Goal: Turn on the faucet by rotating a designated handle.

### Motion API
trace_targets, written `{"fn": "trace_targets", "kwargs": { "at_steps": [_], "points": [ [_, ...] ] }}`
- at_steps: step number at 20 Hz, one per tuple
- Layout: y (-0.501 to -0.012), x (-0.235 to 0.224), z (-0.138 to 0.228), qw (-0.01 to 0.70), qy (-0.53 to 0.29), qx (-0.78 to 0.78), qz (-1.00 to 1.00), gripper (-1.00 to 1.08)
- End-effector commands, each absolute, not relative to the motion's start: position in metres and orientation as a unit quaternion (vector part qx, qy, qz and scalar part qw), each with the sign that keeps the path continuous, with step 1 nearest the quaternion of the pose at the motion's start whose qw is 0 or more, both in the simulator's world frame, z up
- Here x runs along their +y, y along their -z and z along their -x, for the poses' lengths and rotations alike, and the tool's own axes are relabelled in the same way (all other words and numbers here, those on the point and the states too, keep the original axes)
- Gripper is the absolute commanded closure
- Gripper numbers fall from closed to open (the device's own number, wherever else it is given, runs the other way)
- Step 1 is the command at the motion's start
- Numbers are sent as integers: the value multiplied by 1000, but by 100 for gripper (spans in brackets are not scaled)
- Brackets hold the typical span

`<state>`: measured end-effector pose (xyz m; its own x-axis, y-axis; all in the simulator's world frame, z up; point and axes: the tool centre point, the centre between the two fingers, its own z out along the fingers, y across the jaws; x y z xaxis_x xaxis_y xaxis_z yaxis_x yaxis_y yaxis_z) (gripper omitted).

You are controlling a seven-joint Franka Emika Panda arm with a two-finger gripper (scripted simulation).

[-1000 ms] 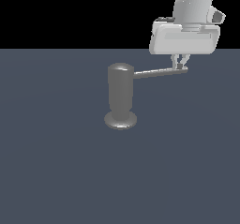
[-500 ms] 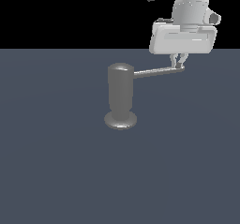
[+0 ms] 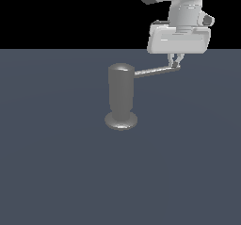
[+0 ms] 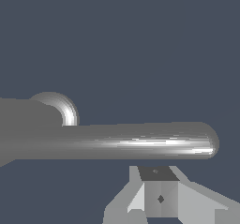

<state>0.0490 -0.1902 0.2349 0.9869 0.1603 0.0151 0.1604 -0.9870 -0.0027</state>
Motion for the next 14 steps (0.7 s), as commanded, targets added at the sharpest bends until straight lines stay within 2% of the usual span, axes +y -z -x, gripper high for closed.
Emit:
{"fn": "trace_targets", "kwargs": {
  "at_steps": [1,14],
  "points": [
    [-232,-180,-61,3,8,-87,996,108],
    [-229,-174,-96,2,6,-81,997,108]
  ]
}}
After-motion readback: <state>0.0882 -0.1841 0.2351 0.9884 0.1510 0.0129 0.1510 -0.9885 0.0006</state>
